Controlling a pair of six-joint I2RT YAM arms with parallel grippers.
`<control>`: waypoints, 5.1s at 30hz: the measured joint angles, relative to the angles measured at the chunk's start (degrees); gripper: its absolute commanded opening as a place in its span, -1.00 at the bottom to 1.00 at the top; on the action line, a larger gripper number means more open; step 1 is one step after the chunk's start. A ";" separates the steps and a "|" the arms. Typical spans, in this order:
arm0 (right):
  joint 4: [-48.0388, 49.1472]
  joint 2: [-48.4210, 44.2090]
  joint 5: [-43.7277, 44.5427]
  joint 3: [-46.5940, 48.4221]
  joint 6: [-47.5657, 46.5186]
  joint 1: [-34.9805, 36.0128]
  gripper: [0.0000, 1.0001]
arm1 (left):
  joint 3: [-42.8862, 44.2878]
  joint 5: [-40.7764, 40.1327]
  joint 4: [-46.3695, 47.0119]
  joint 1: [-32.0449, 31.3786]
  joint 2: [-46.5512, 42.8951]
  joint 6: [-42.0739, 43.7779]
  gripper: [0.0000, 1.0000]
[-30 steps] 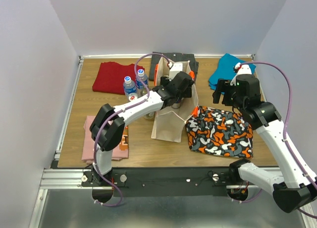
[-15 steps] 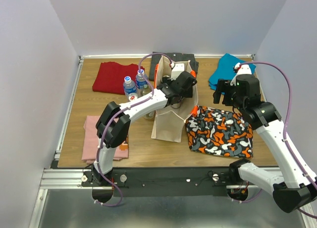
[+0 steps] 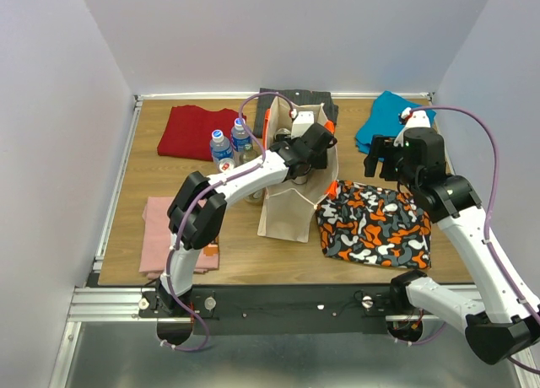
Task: Take the beverage out of the canvas bag
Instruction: Take out the drink from the canvas bag.
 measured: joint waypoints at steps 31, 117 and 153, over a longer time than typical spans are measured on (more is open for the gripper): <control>-0.09 -0.87 0.00 -0.48 -0.39 0.00 0.76 | -0.55 -0.24 -2.21 0.00 0.24 -2.23 0.23; -0.13 -4.44 -0.13 -1.40 -0.37 0.00 0.76 | -0.76 1.27 -11.76 -2.47 -16.44 5.95 -1.00; -3.61 -11.37 -2.80 -3.23 0.94 -0.02 0.76 | 13.73 18.80 -26.91 -2.62 -26.62 15.96 -1.00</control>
